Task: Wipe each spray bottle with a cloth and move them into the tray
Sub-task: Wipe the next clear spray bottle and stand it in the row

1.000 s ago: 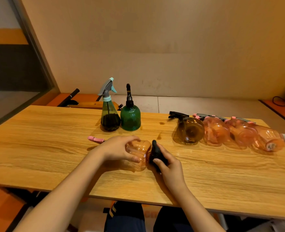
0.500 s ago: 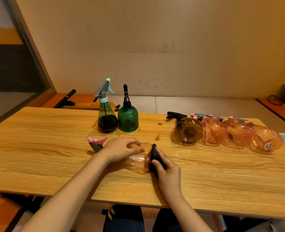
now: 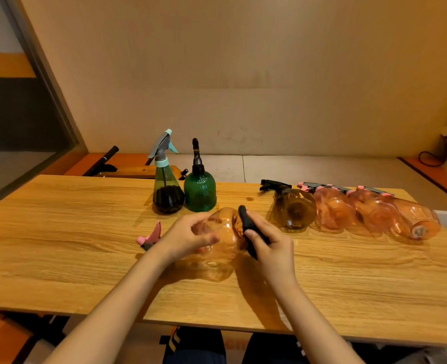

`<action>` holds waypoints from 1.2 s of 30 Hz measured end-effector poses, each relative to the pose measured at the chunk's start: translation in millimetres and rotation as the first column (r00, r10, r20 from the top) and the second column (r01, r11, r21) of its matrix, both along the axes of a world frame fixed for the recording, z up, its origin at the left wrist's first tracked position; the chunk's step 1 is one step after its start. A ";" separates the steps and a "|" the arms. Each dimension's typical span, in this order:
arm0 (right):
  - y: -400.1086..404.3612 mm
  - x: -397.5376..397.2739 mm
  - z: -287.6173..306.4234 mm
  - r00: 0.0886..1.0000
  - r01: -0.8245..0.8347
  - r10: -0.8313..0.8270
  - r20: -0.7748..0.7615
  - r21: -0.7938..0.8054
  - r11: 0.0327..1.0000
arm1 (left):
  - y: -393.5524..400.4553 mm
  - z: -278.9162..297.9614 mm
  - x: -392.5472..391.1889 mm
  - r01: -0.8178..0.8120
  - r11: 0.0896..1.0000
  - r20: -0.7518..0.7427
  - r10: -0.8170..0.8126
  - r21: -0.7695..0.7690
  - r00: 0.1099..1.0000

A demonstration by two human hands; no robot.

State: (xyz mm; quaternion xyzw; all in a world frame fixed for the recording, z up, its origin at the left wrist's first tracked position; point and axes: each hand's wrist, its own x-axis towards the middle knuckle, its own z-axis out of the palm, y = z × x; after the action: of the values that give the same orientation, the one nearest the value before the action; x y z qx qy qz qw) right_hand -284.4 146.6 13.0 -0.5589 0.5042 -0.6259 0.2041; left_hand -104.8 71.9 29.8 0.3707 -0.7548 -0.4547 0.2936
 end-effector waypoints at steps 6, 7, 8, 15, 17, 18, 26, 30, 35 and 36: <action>5.2 0.3 17.8 0.968 -0.117 0.062 -0.242 -0.224 0.967 | 0.8 14.3 -1.4 -0.053 0.998 -0.154 0.048 -0.027 0.987; 6.6 -1.6 15.7 0.966 -0.124 0.065 -0.249 -0.228 0.966 | 2.2 15.9 -0.3 -0.049 0.998 -0.158 0.043 -0.032 0.986; 6.6 -4.2 13.8 0.967 -0.118 0.064 -0.245 -0.215 0.969 | 3.8 15.7 0.5 -0.047 0.999 -0.162 0.042 -0.024 0.986; 1.6 -1.3 33.1 0.979 -0.092 0.057 -0.198 -0.172 0.981 | 10.3 17.1 -6.2 -0.025 1.000 -0.167 0.025 0.001 0.986; 7.8 2.5 34.8 0.964 -0.140 0.084 -0.251 -0.217 0.966 | 8.9 20.6 -4.2 -0.040 0.999 -0.218 0.043 0.017 0.975; 10.3 2.6 32.6 0.961 -0.151 0.090 -0.261 -0.225 0.963 | 8.6 21.0 -2.6 -0.041 0.999 -0.238 0.045 0.024 0.970; 1.7 0.5 34.9 0.985 -0.081 0.065 -0.157 -0.103 0.991 | 10.9 11.8 -3.3 -0.006 1.000 -0.155 0.005 -0.007 0.988; 14.7 5.2 31.3 0.968 -0.122 0.074 -0.241 -0.192 0.974 | 7.6 20.4 0.3 -0.051 0.999 -0.218 0.051 0.007 0.975; 3.2 -3.6 31.8 0.994 -0.056 0.053 -0.098 -0.022 0.998 | 16.4 12.8 -6.3 0.030 0.999 -0.162 -0.025 0.026 0.986; 0.3 -3.8 34.6 0.995 -0.046 0.046 -0.090 -0.001 0.999 | 17.8 12.4 -9.2 0.042 0.999 -0.157 -0.036 0.030 0.987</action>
State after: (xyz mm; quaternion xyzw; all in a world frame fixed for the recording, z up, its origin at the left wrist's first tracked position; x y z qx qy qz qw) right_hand -288.2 146.9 47.6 -0.5983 0.4988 -0.5961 0.1946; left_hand -114.1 89.7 42.2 0.3239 -0.7287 -0.5007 0.3366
